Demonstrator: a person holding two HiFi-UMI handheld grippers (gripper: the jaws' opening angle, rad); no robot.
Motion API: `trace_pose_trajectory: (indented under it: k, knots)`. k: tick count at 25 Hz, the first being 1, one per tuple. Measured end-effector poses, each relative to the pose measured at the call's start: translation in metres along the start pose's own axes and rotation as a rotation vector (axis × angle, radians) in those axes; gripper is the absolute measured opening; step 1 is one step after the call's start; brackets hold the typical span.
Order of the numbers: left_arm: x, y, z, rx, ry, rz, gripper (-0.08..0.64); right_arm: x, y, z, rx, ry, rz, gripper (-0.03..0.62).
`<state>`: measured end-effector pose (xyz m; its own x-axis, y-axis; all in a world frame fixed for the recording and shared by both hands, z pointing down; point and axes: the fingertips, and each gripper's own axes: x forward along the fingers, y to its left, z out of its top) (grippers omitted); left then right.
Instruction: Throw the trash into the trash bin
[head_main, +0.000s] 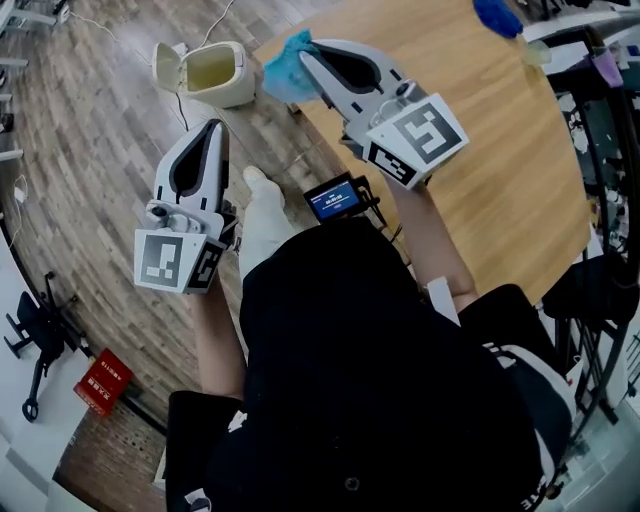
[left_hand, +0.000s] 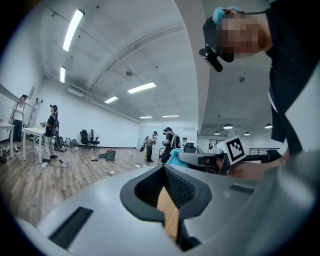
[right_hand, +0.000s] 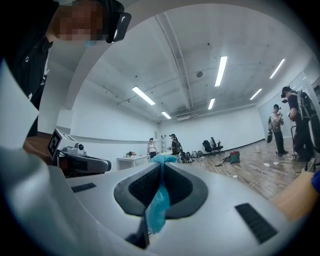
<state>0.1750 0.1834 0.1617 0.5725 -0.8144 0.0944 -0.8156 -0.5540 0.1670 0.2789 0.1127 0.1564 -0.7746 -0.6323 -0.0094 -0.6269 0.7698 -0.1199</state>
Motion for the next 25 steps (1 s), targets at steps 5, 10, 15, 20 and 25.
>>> trace_pose_trajectory:
  k: [5, 10, 15, 20, 25]
  knots:
    - [-0.001, 0.072, -0.005, -0.022, -0.007, -0.003, 0.005, 0.069, 0.004, -0.02, 0.015, 0.035, -0.002, 0.009]
    - [0.009, 0.152, 0.012, -0.056, -0.034, -0.033, 0.005, 0.154, 0.005, -0.016, -0.026, 0.053, -0.019, 0.009]
    - [-0.002, 0.253, 0.036, -0.041, -0.064, -0.032, 0.005, 0.247, 0.023, -0.011, -0.041, 0.076, -0.006, 0.009]
    - [-0.014, 0.317, 0.036, -0.101, -0.051, -0.037, 0.005, 0.301, 0.034, -0.014, -0.044, 0.114, -0.031, 0.009]
    - [-0.009, 0.348, 0.022, -0.115, -0.007, -0.052, 0.005, 0.342, 0.033, -0.039, 0.016, 0.152, -0.051, 0.009]
